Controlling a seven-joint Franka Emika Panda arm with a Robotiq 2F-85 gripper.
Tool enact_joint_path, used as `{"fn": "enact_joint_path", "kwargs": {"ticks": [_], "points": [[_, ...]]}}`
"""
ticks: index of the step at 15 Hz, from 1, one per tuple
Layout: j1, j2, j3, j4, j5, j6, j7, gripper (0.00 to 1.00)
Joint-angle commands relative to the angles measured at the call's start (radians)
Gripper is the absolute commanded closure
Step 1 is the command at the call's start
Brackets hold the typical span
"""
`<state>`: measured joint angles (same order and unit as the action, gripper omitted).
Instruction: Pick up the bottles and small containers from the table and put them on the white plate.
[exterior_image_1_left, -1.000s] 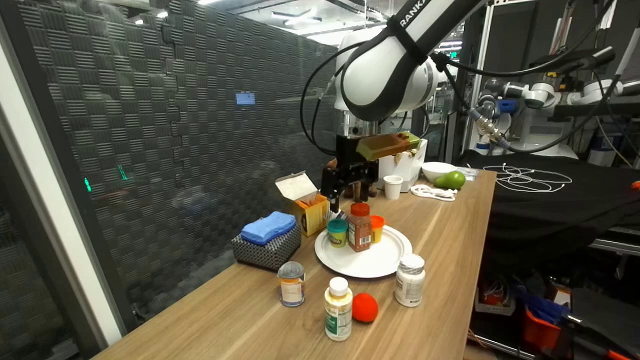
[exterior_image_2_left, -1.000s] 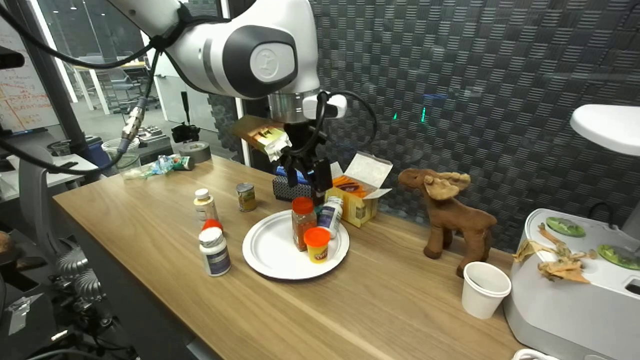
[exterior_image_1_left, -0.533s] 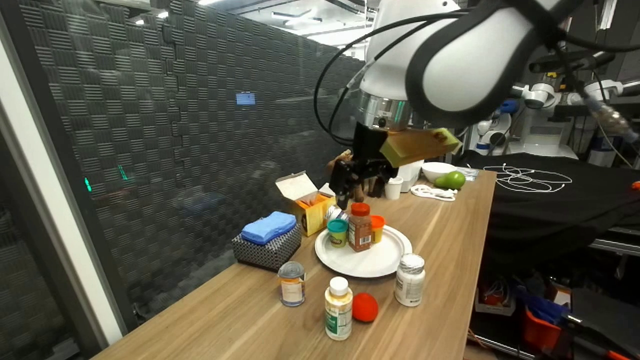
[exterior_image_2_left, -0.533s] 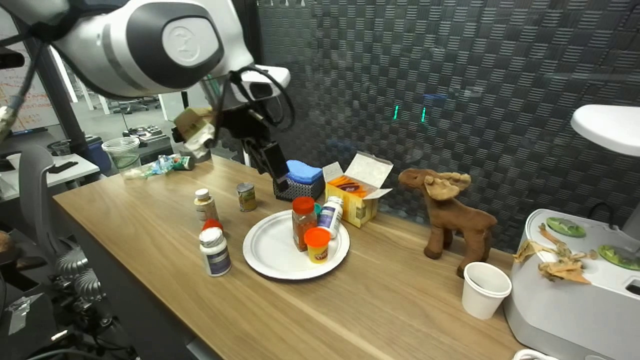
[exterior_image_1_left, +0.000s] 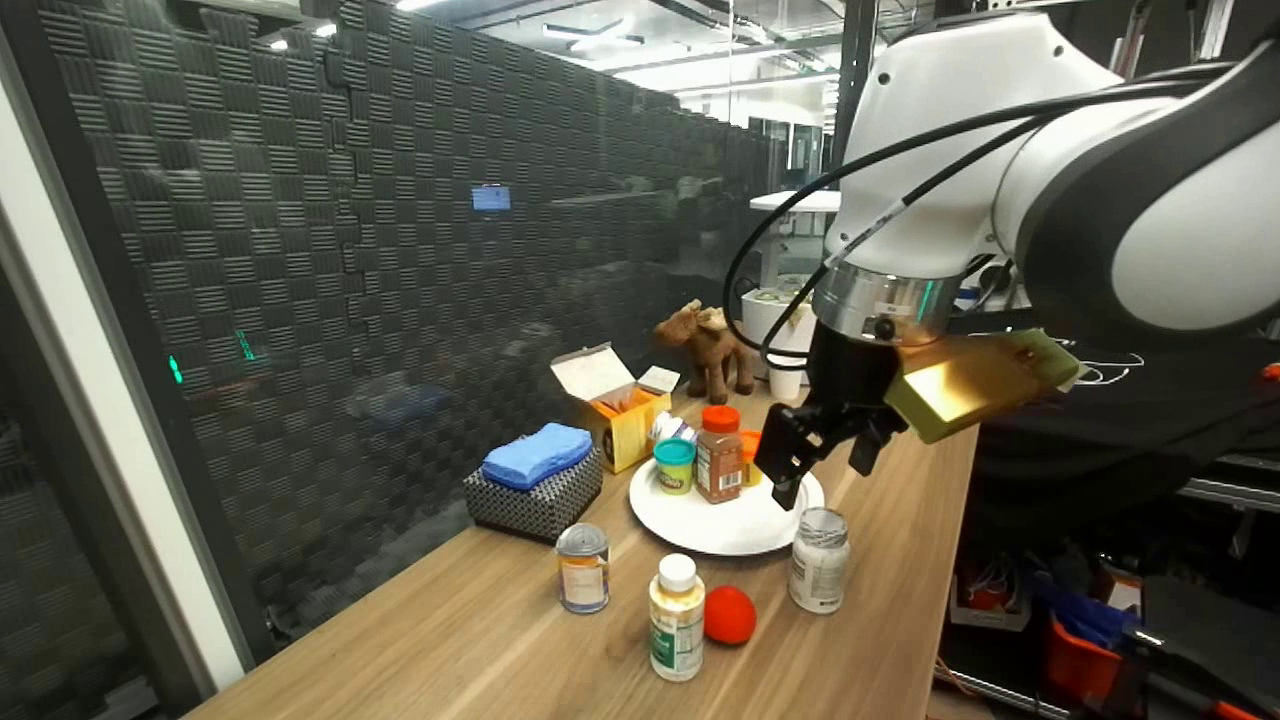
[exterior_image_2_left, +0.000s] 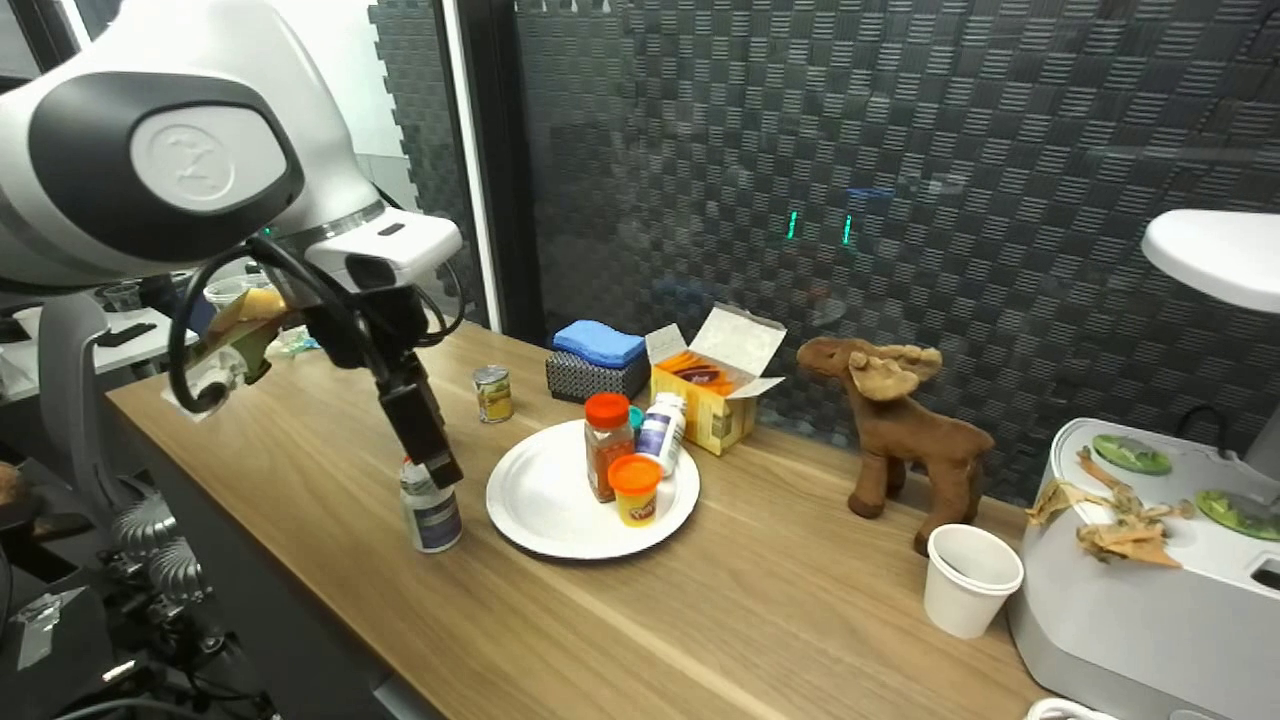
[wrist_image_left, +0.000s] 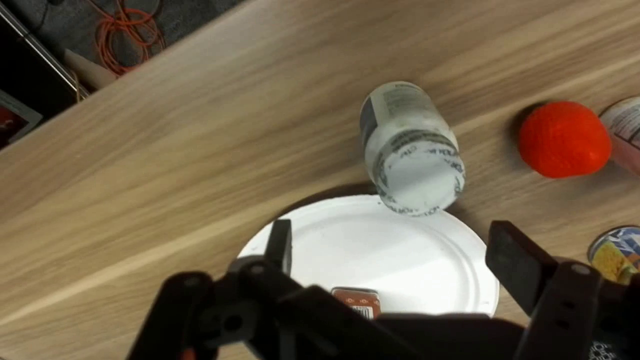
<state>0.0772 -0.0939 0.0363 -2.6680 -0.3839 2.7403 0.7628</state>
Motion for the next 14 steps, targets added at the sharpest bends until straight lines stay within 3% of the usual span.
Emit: {"fn": "enact_joint_path", "kwargs": {"ticks": [1,9,14], "points": [[-0.029,-0.037,0.019,-0.039,0.082,-0.002,-0.05,0.0],[-0.036,0.009,0.009,0.014,0.29,-0.04,-0.261,0.0],[-0.039,0.034,0.012,0.054,0.319,-0.09,-0.326,0.0]]}}
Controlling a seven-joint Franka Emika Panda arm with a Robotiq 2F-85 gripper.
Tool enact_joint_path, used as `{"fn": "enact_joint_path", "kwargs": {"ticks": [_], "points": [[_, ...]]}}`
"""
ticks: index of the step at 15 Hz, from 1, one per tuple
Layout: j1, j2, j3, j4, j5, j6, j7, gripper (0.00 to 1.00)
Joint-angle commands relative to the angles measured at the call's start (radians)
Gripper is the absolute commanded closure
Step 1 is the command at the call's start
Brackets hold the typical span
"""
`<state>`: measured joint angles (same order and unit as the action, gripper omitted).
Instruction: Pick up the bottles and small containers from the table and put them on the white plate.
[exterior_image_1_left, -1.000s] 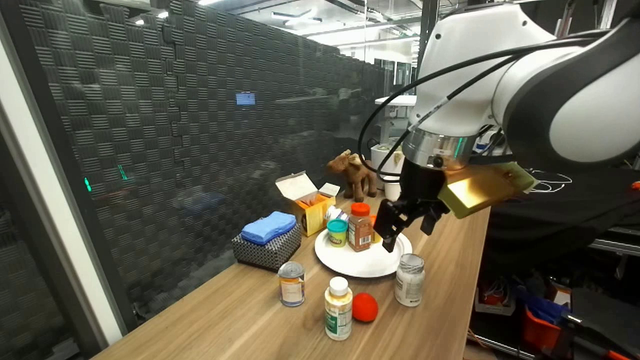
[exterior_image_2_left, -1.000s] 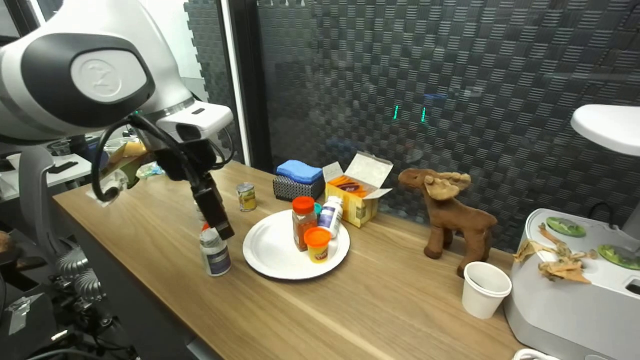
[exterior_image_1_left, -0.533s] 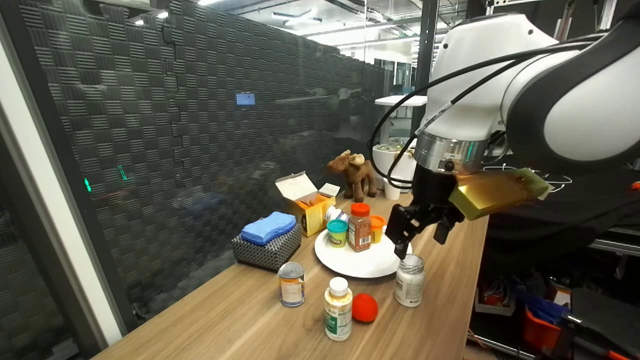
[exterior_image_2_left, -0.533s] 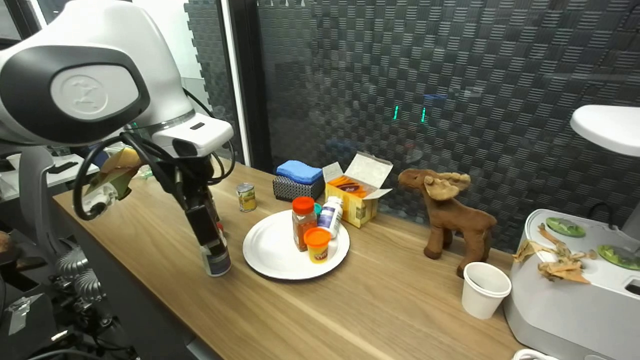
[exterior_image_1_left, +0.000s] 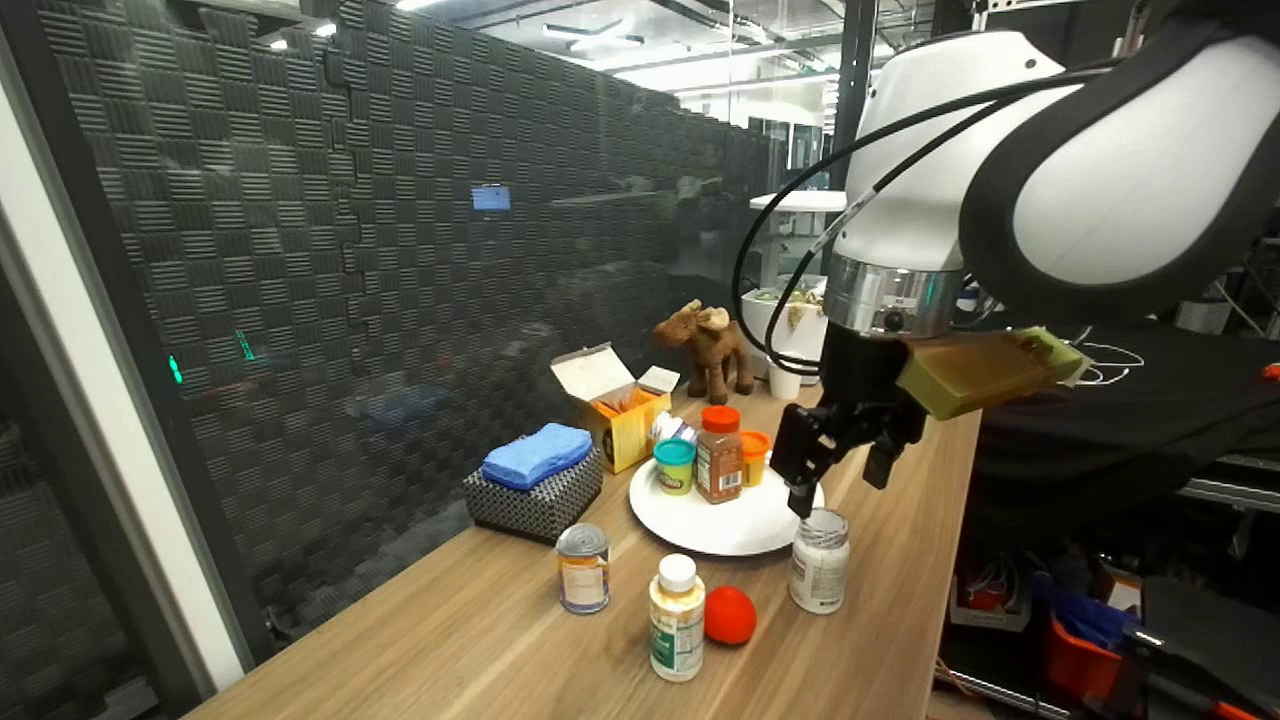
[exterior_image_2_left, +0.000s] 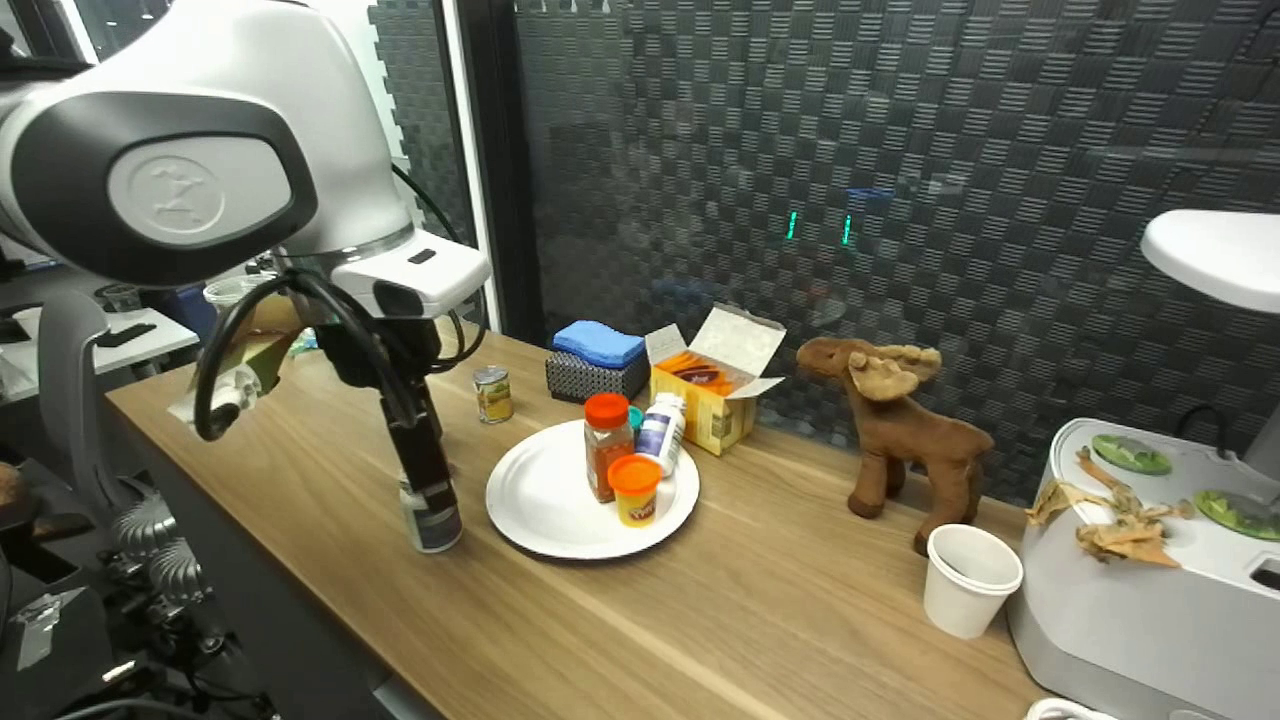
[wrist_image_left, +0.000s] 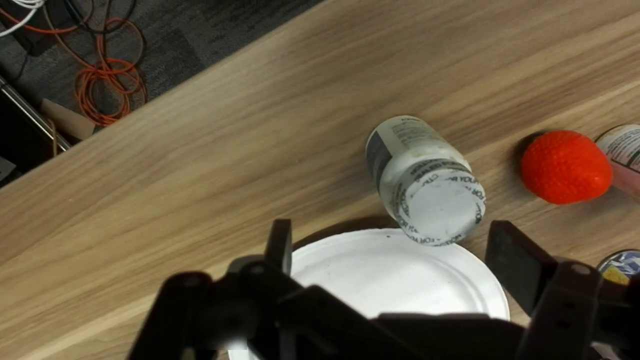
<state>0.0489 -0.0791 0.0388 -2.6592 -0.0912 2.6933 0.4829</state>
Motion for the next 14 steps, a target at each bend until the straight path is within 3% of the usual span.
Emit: {"fn": "enact_joint_path", "kwargs": {"ticks": [1,7,14], "points": [[-0.011,0.027,0.01,0.053,0.018,-0.05,-0.046,0.0],[0.001,0.076,0.01,0.089,0.032,-0.103,-0.085,0.0],[0.018,0.074,0.026,0.085,0.064,-0.05,-0.139,0.0]]}}
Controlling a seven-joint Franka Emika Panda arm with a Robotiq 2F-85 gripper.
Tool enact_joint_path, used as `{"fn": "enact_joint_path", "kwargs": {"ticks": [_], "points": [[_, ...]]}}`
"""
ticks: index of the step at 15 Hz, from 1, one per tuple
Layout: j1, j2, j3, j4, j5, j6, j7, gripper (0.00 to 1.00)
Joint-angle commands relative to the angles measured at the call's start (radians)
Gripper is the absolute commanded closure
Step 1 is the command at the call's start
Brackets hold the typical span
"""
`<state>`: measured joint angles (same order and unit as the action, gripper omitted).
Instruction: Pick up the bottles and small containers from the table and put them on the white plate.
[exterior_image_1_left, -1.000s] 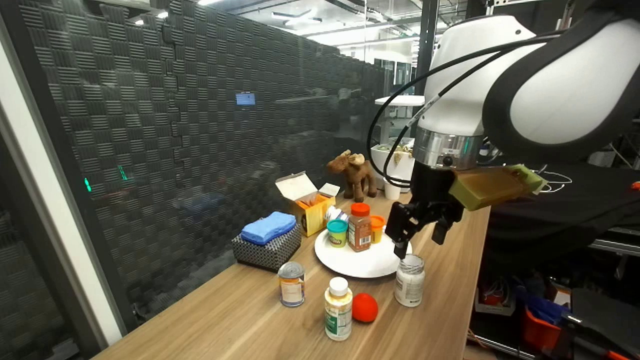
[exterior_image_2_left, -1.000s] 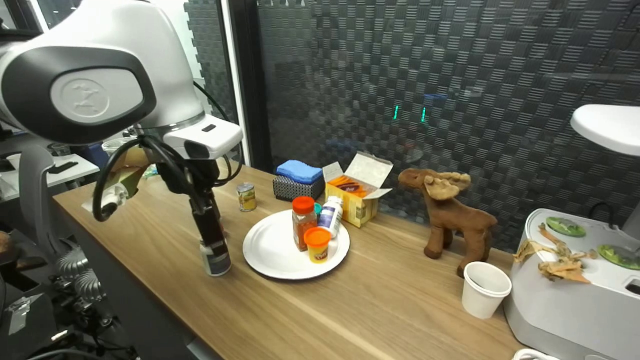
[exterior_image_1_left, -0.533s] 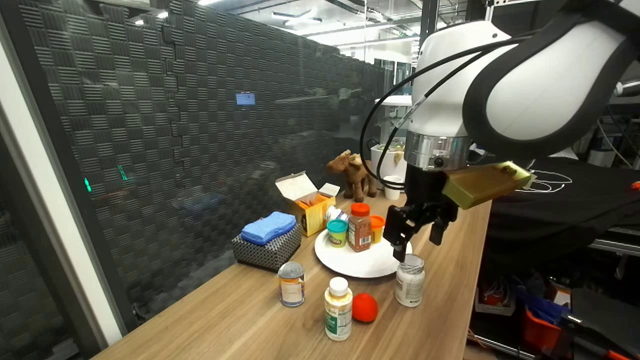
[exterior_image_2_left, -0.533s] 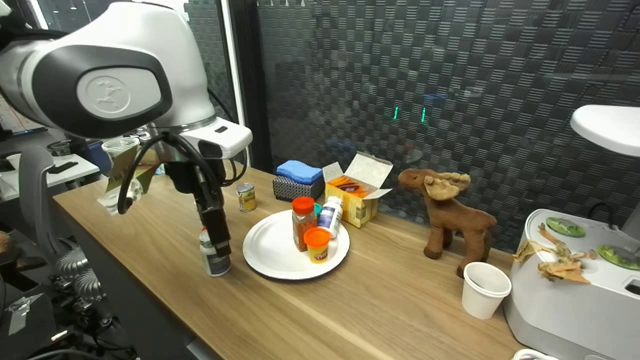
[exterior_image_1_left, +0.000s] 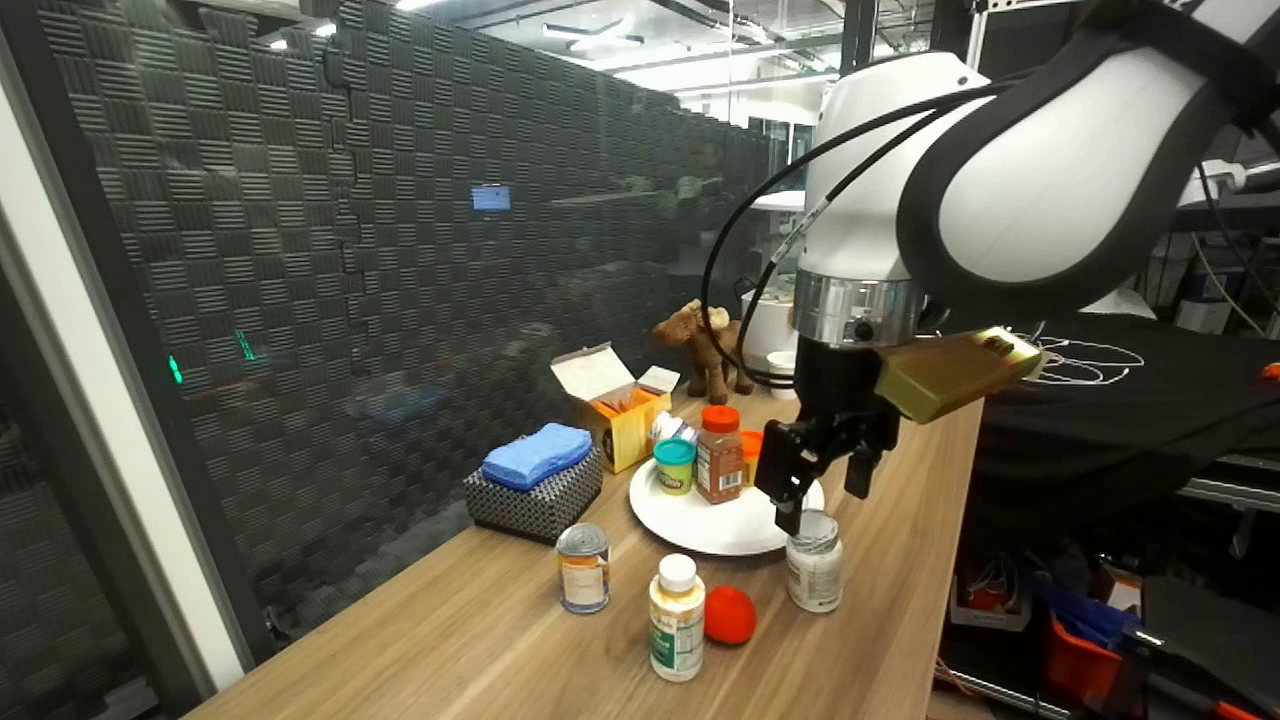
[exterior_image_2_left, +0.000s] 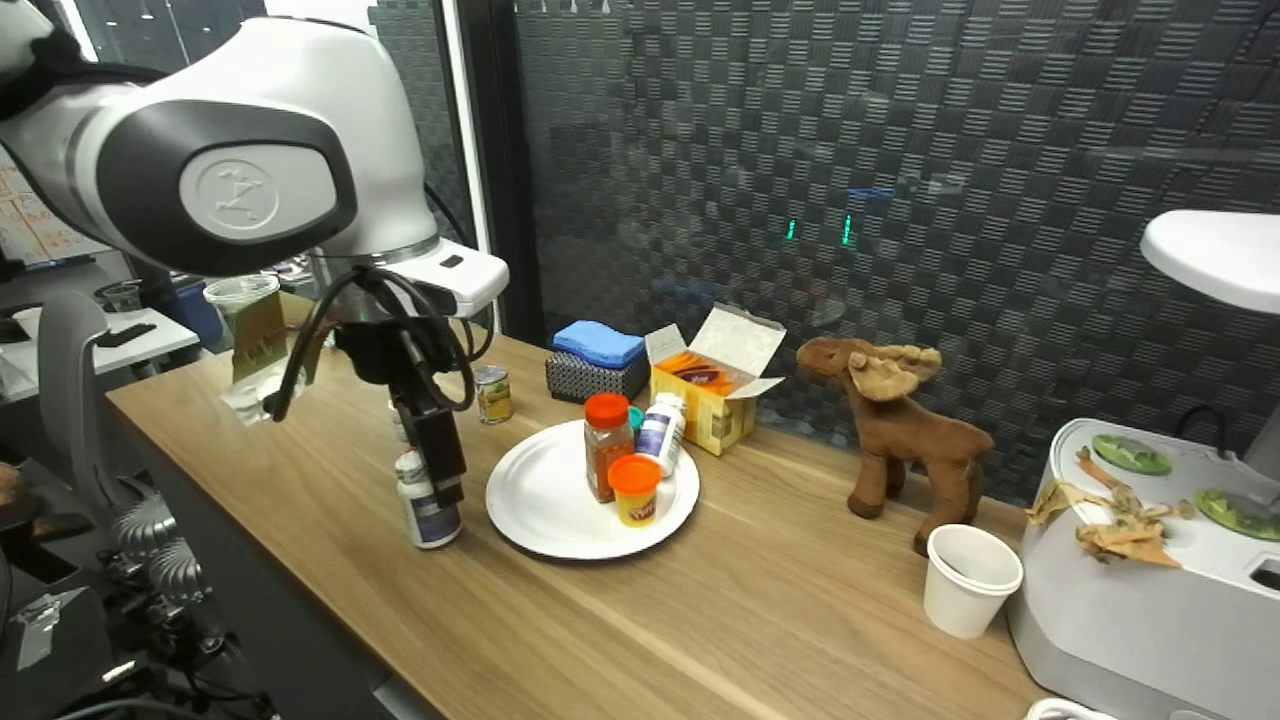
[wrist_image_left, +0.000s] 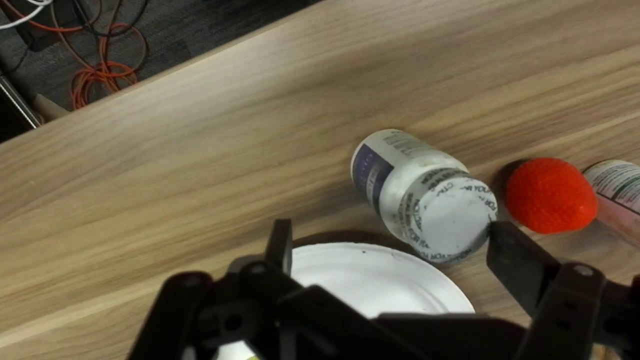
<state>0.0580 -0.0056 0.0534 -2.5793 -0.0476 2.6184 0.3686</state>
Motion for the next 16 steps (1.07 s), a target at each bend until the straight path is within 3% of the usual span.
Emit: {"fn": "enact_joint_path", "kwargs": {"ticks": [1,11,12,16], "points": [[0.011,-0.002,0.014,0.004,0.021,0.029,-0.026,0.0],[0.015,0.0,0.02,-0.014,0.005,0.06,-0.007,0.0],[0.014,0.002,0.019,-0.014,0.0,0.058,0.001,0.2],[0.013,-0.004,0.017,-0.027,-0.011,0.067,0.025,0.49]]}}
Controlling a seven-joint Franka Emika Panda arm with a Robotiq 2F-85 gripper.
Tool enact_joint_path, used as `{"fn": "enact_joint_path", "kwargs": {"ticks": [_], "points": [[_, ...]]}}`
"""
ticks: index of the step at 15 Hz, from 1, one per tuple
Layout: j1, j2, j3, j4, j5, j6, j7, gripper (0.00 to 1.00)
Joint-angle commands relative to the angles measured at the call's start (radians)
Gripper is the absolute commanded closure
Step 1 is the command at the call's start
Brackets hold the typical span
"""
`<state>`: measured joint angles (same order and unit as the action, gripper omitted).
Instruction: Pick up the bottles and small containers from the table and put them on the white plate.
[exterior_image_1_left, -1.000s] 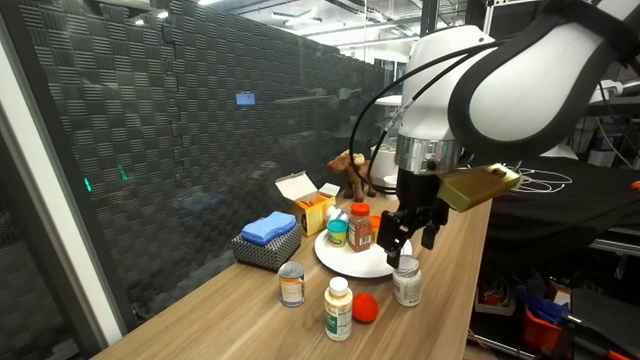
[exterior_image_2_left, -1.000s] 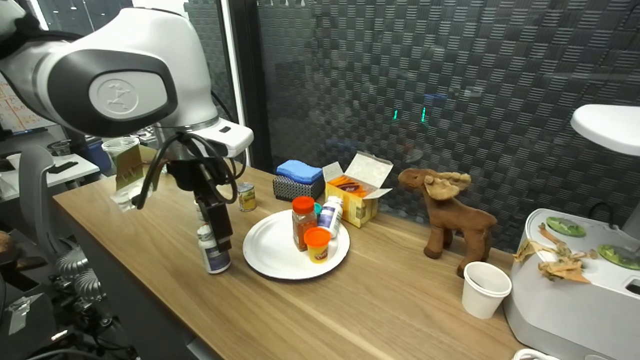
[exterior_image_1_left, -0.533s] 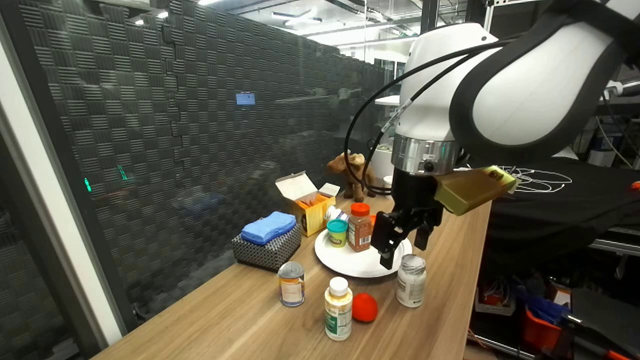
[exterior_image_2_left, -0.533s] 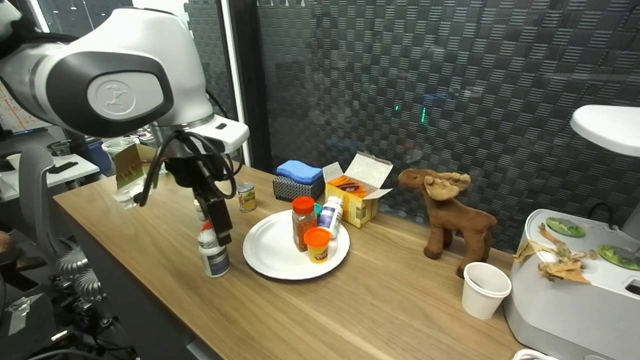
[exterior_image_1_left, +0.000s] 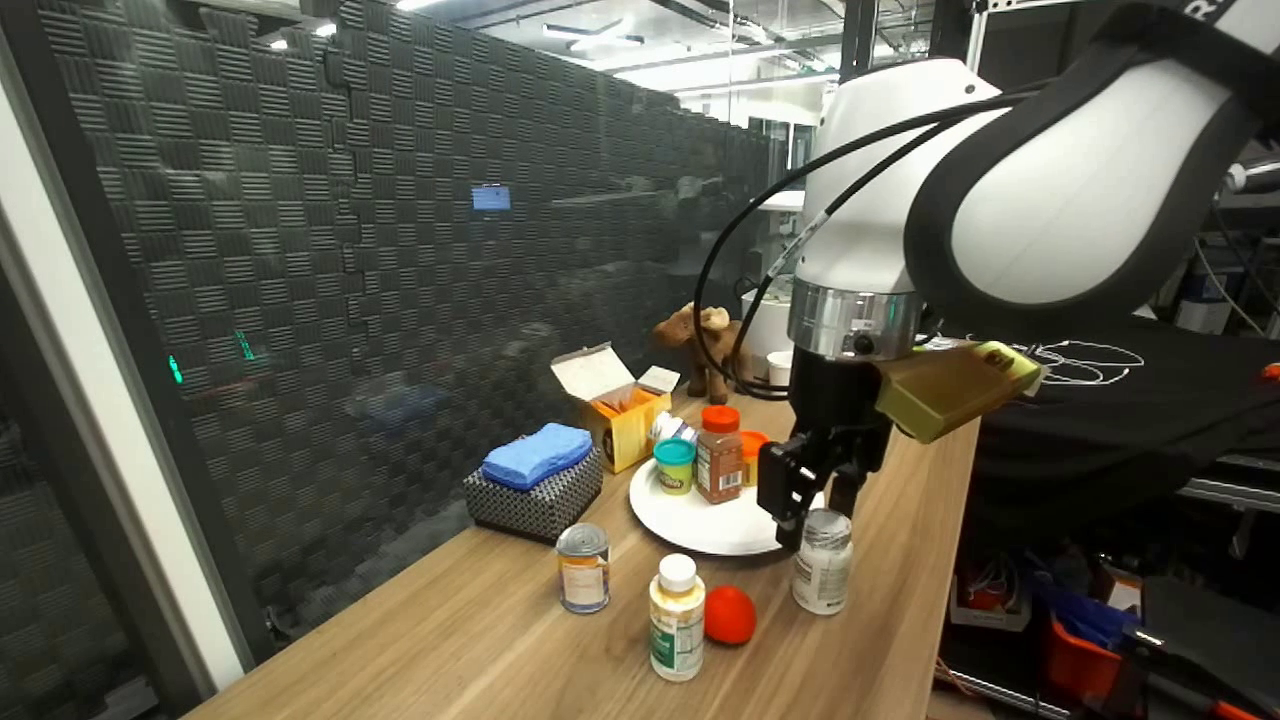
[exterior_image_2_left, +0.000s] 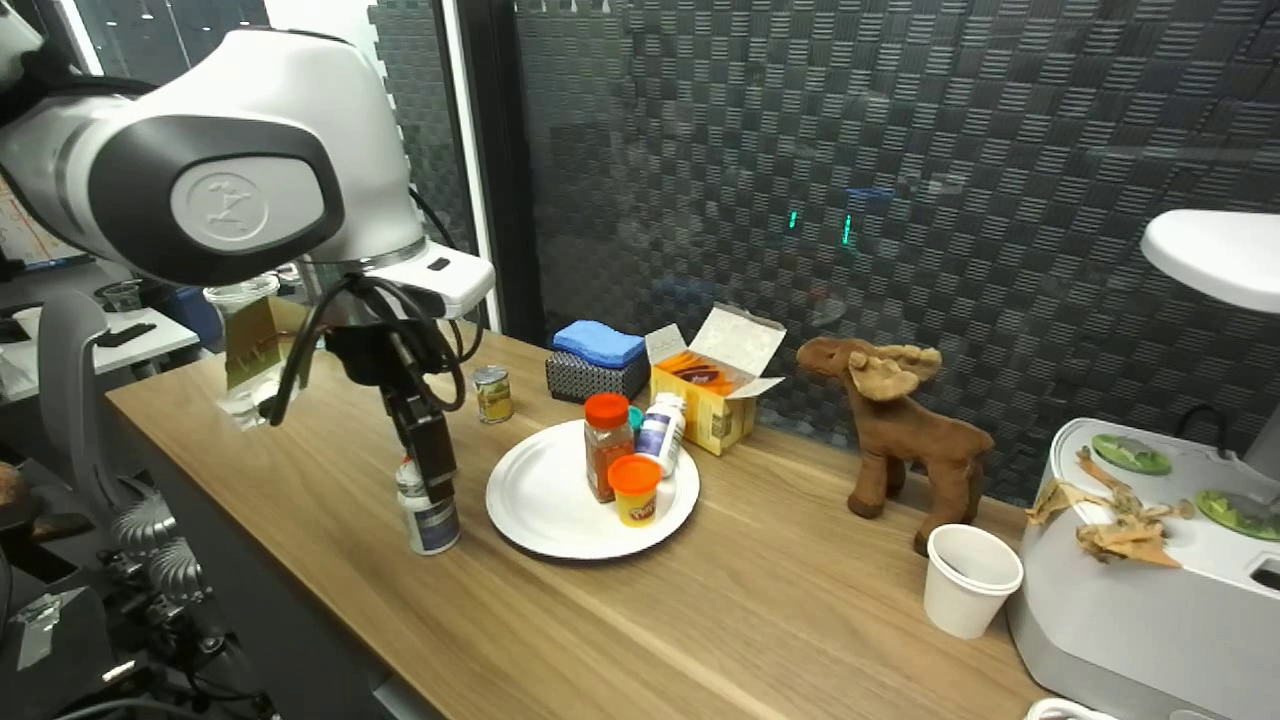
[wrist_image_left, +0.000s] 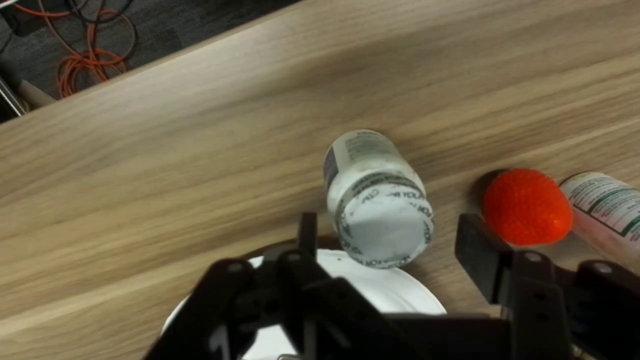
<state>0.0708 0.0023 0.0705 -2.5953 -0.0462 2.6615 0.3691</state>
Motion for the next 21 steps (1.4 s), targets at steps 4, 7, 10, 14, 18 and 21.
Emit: {"fn": "enact_joint_path", "kwargs": {"ticks": [4,7,10,14,18,21], "points": [[-0.001,-0.031,0.0,-0.024,-0.033,0.037,0.049,0.78],[-0.004,-0.066,0.0,-0.028,-0.077,0.049,0.095,0.76],[-0.018,-0.113,0.001,-0.013,-0.139,0.039,0.154,0.77],[-0.052,-0.122,0.016,0.037,-0.183,0.025,0.194,0.77],[-0.074,-0.058,-0.002,0.107,-0.15,-0.01,0.154,0.78],[-0.087,-0.006,-0.026,0.157,-0.15,-0.04,0.138,0.78]]}}
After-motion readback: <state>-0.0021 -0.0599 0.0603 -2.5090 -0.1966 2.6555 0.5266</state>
